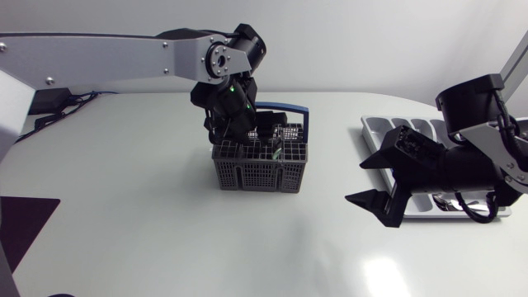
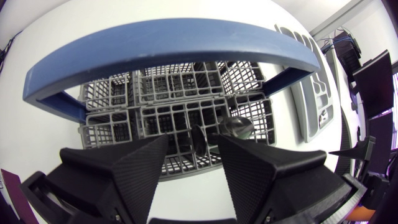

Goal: Unload the cutlery basket into the drawer organizer.

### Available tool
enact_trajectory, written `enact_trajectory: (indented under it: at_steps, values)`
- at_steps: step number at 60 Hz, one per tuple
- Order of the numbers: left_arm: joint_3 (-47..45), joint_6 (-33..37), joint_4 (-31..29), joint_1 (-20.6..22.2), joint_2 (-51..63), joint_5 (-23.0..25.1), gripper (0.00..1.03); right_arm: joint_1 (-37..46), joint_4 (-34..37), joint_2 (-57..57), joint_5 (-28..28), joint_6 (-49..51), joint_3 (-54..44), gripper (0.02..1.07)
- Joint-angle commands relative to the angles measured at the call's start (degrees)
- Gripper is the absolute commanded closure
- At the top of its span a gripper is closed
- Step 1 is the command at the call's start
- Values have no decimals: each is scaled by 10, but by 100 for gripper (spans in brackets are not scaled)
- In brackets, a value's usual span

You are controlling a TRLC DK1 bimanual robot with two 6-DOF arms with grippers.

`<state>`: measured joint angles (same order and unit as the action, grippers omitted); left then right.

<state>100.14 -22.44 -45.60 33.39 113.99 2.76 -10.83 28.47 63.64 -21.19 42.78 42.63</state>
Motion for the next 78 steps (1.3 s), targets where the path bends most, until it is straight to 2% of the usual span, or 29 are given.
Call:
enact_trajectory:
  at_steps: [1,12,17,20,34,43,56,65,78]
  values:
    - [22,9,-11,7,18,5,49,-6,-2,-1,1,-11,-16,7]
    - [36,9,-19,15,27,5,49,-6,-8,-1,4,-10,-21,7]
    - [37,8,-21,16,28,5,57,-7,-10,-2,4,-10,-26,7]
    - [37,8,-27,17,27,5,59,-8,-10,-2,4,-9,-26,7]
    - [34,6,-46,16,25,2,59,-8,-11,-4,4,-8,-30,7]
    - [35,6,-45,18,23,-4,66,-9,-16,-4,6,-9,-32,7]
    - [50,4,-43,19,32,-12,66,-9,-15,-8,7,-8,-34,7]
    - [55,3,-43,19,33,-20,71,-9,-15,-11,7,-7,-35,7]
    - [51,4,-48,19,36,-25,74,-9,-15,-11,7,-7,-36,7]
